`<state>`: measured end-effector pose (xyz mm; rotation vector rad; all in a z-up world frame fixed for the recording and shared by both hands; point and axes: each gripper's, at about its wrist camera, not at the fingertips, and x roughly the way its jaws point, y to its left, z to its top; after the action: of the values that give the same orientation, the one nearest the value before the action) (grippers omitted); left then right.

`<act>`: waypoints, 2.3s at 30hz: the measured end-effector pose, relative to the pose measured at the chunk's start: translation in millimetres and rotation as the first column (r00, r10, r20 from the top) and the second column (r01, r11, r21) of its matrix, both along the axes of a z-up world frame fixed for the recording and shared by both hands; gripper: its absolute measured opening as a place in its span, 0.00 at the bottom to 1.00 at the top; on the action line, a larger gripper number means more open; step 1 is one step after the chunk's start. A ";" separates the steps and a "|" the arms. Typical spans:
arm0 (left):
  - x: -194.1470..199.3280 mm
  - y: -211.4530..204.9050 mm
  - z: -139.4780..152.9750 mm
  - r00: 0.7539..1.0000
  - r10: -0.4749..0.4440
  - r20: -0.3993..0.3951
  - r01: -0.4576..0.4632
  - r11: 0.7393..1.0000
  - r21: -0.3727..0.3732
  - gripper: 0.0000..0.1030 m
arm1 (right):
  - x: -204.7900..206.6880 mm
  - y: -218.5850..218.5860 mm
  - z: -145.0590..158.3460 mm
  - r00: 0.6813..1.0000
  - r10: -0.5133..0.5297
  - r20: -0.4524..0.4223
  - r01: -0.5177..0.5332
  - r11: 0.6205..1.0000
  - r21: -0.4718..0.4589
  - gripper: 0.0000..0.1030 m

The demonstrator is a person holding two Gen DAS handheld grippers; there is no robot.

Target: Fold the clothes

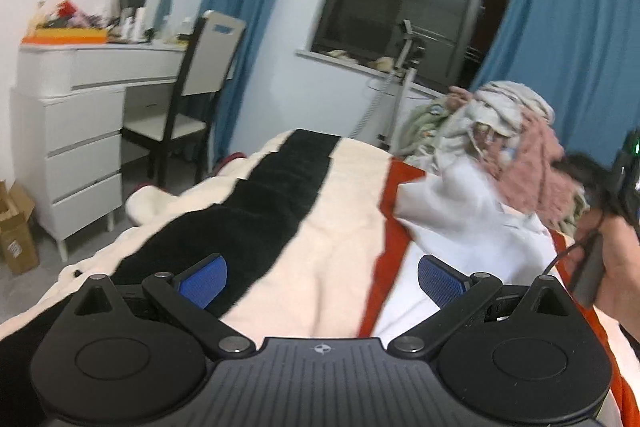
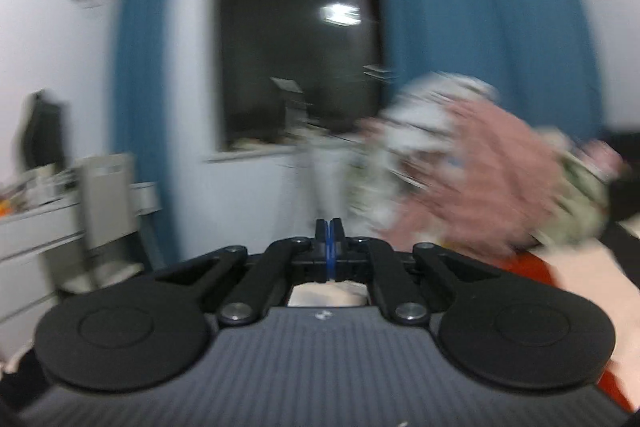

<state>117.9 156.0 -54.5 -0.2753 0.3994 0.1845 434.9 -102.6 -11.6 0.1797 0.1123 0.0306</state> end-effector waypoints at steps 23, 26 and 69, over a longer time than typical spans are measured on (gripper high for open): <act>24.6 -16.3 -13.1 0.999 -0.037 -0.029 0.038 0.998 0.059 1.00 | -32.3 71.9 -65.1 0.681 0.634 -0.368 -0.731 0.621 -0.282 0.66; 19.1 -18.7 -9.8 0.999 -0.040 -0.023 0.042 0.997 0.064 1.00 | -17.5 74.0 -64.5 0.738 0.543 -0.401 -0.654 0.724 -0.222 0.12; -23.1 -70.6 4.6 0.964 -0.265 -0.017 0.265 0.957 0.114 1.00 | -218.5 -59.1 22.7 0.975 0.082 -0.207 -0.096 0.994 -0.057 0.87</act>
<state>94.8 85.4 -49.9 -0.1055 0.4213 -0.0561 216.4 -161.7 11.0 0.1109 0.3263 0.0976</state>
